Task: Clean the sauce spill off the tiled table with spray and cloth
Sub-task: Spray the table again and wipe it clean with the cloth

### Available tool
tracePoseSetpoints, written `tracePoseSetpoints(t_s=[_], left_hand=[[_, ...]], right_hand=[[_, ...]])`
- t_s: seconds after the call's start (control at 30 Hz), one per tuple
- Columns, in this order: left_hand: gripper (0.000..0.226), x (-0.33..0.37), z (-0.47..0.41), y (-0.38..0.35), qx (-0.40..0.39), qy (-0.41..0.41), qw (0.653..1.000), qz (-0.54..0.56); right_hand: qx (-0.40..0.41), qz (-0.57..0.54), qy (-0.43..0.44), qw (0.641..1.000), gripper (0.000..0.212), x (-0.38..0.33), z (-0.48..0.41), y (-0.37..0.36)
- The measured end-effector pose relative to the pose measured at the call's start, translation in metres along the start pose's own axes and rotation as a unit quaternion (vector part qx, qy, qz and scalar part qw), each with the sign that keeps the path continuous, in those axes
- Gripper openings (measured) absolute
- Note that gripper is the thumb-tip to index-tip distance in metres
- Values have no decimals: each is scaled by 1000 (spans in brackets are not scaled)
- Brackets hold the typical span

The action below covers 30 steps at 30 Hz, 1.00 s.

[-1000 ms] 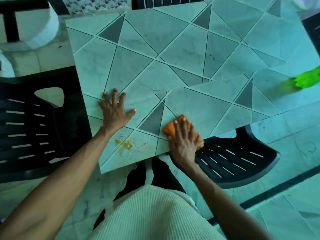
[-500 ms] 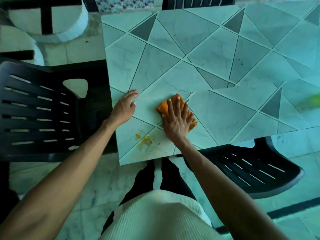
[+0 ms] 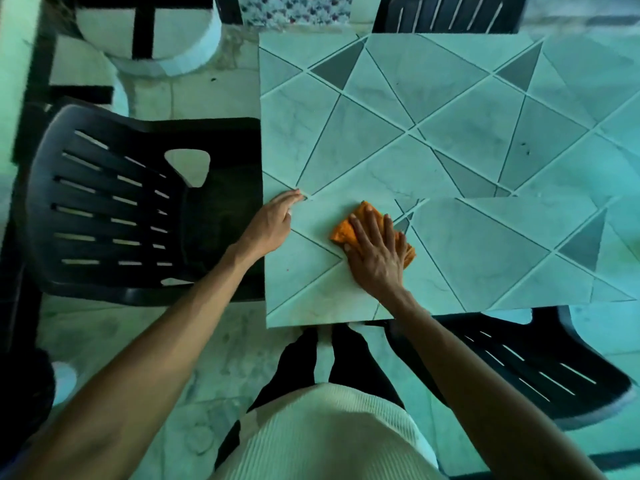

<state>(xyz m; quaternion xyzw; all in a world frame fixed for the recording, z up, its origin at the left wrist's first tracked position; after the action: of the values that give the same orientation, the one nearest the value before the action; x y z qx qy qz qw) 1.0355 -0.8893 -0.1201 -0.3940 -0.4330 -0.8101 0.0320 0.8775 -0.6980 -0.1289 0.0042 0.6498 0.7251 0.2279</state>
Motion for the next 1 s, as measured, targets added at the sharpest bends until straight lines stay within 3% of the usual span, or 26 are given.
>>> tracePoseSetpoints(t_s=[0.07,0.13,0.27,0.33,0.4,0.47,0.57,0.63,0.7,0.77,0.83,0.93,1.0], left_hand=[[47,-4,5,4,12,20,999,35],[45,-9,7,11,8,47,996,80],[40,-15,6,26,-17,86,985,147],[39,-18,7,31,-18,77,986,145],[39,-22,12,31,2,37,994,98],[40,-29,20,27,25,12,998,49],[39,-45,29,24,52,38,995,74],[40,-56,36,23,38,128,968,211],[41,-57,44,21,10,225,888,401],[42,-52,48,23,13,274,831,485],[41,-48,48,26,11,295,816,498],[40,-45,52,28,-7,313,822,475],[39,-46,62,26,-21,318,830,458]], right_hand=[[8,3,-12,1000,63,-18,-23,-1],[7,11,28,1000,64,-46,-26,-9],[-47,34,250,967,64,-81,20,-25],[-52,52,309,948,63,-66,32,-21],[-43,64,272,959,63,-44,22,-13],[-37,49,180,982,63,-34,-4,-6],[-29,40,127,991,62,-54,-34,-7],[-28,45,155,987,63,-76,-37,-15],[-41,52,219,974,64,-99,-24,-25],[-66,58,292,952,64,-119,0,-35],[-84,63,360,927,63,-125,27,-42],[-95,75,432,894,63,-102,42,-35],[-84,80,400,909,63,-82,21,-27]])
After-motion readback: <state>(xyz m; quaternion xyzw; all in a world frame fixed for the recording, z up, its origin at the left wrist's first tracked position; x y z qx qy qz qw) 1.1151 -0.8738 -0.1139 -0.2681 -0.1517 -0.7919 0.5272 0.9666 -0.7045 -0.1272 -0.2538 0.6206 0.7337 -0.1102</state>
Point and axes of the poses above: each hand's wrist, its own z-axis away from the middle knuckle, its own y-axis out of the back of the hand, x = y × z, the point moved 4 cm from there along -z, towards the middle knuckle, and after that the axes turned 10 degrees about y, right-handed, at the moved point
